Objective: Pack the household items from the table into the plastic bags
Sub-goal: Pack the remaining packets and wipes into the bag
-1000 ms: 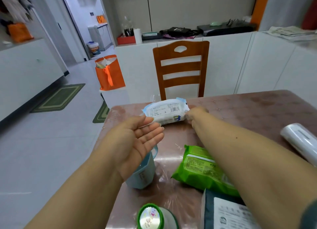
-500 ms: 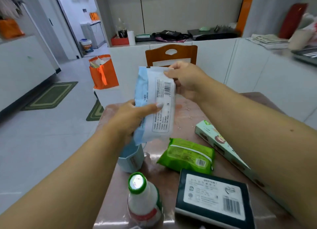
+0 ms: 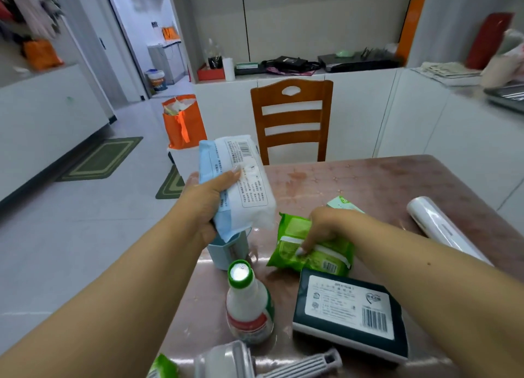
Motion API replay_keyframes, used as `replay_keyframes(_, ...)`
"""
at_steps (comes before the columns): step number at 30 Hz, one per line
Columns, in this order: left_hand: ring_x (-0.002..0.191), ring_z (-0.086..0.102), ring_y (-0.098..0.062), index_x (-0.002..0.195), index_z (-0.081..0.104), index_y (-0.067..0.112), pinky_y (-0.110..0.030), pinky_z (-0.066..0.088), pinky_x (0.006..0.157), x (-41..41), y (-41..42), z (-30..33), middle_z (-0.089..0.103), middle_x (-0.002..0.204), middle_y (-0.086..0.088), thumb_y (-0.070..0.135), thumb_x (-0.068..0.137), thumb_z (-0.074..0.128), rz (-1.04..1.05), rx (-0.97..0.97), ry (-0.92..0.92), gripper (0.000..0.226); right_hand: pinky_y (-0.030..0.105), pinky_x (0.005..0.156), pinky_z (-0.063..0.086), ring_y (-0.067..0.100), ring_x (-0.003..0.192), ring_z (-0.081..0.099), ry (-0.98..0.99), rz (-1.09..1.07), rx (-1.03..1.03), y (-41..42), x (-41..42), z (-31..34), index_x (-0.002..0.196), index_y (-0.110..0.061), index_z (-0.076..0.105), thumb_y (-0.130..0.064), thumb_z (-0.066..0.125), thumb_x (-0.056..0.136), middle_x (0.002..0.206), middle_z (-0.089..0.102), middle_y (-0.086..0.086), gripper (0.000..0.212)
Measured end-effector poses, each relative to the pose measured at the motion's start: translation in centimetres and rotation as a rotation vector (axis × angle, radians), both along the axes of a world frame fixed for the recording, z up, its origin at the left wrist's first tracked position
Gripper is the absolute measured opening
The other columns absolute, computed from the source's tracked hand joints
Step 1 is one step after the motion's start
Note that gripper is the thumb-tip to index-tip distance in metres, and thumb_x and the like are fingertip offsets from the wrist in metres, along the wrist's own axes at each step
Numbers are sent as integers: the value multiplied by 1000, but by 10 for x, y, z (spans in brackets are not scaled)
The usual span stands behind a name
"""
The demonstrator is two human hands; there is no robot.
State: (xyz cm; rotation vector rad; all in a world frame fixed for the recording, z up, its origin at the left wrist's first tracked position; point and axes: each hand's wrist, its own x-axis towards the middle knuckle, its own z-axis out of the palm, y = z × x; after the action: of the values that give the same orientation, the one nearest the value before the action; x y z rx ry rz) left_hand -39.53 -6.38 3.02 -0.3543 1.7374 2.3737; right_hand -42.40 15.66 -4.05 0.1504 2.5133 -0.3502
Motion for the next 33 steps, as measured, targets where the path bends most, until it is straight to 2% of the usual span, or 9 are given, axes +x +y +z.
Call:
replay_keyframes(3, 83, 74, -30, 126, 58, 18, -45, 58, 60, 8, -4, 7, 76, 100, -10, 24, 81, 72, 30, -5, -40, 47, 32, 79, 52, 28, 90, 64, 190, -244, -297, 12, 1, 24, 104, -10, 63, -43, 84, 66, 106, 68, 10, 55)
replay_keyframes(6, 79, 75, -28, 122, 61, 19, -43, 58, 56, 24, -4, 21, 77, 96, -8, 31, 85, 68, 45, -10, -51, 40, 43, 78, 58, 28, 79, 71, 275, -536, -926, 25, 8, 74, 113, -3, 64, -25, 75, 79, 90, 73, 13, 42)
replay_keyframes(10, 85, 72, -31, 117, 62, 16, -44, 58, 63, 49, 5, 50, 75, 99, -11, 41, 89, 60, 39, -48, -64, 38, 39, 65, 60, 23, 65, 72, 202, -468, -1491, 17, 54, 151, 101, -11, 67, -26, 55, 93, 80, 75, 9, 21)
replay_keyframes(14, 79, 68, -30, 101, 64, 12, -41, 54, 66, 92, 23, 85, 72, 88, -13, 45, 96, 46, -16, -59, -48, 38, 45, 79, 57, 27, 75, 72, 79, -447, -1641, -18, 117, 175, 102, -12, 69, -32, 61, 85, 90, 74, 12, 27)
replay_keyframes(19, 104, 65, -33, 127, 58, 12, -49, 50, 94, 152, 24, 109, 67, 118, -14, 54, 96, 37, -100, -157, -28, 56, 44, 72, 60, 30, 76, 72, -1, -447, -1831, -28, 189, 177, 99, -6, 72, -26, 71, 69, 90, 74, 17, 36)
replay_keyframes(24, 69, 58, -23, 108, 64, 3, -29, 49, 63, 215, 7, 124, 66, 93, -16, 63, 95, 21, -217, -375, -53, 74, 46, 67, 60, 32, 74, 73, -64, -469, -2069, -26, 247, 167, 85, -2, 77, -15, 88, 42, 85, 74, 18, 46)
replay_keyframes(28, 60, 59, -24, 75, 64, -2, -29, 52, 57, 277, -7, 112, 64, 71, -16, 21, 96, 38, -135, -595, -40, 41, 56, 76, 54, 29, 76, 73, -56, -559, -2061, -27, 285, 165, 81, -10, 77, -33, 76, 49, 87, 75, 11, 39)
replay_keyframes(30, 60, 62, -27, 76, 67, -5, -32, 56, 64, 307, -8, 95, 67, 75, -20, 4, 88, 40, -255, -701, -117, 31, 59, 83, 48, 30, 84, 72, -55, -616, -2045, -31, 298, 164, 85, -14, 77, -40, 71, 56, 96, 75, 9, 38)
replay_keyframes(33, 78, 57, -24, 91, 58, 2, -32, 51, 76, 330, 0, 67, 65, 99, -22, 2, 93, 41, -563, -919, -161, 17, 59, 94, 42, 31, 98, 67, -54, -685, -2049, -39, 310, 159, 98, -20, 74, -48, 64, 69, 111, 71, 7, 41)
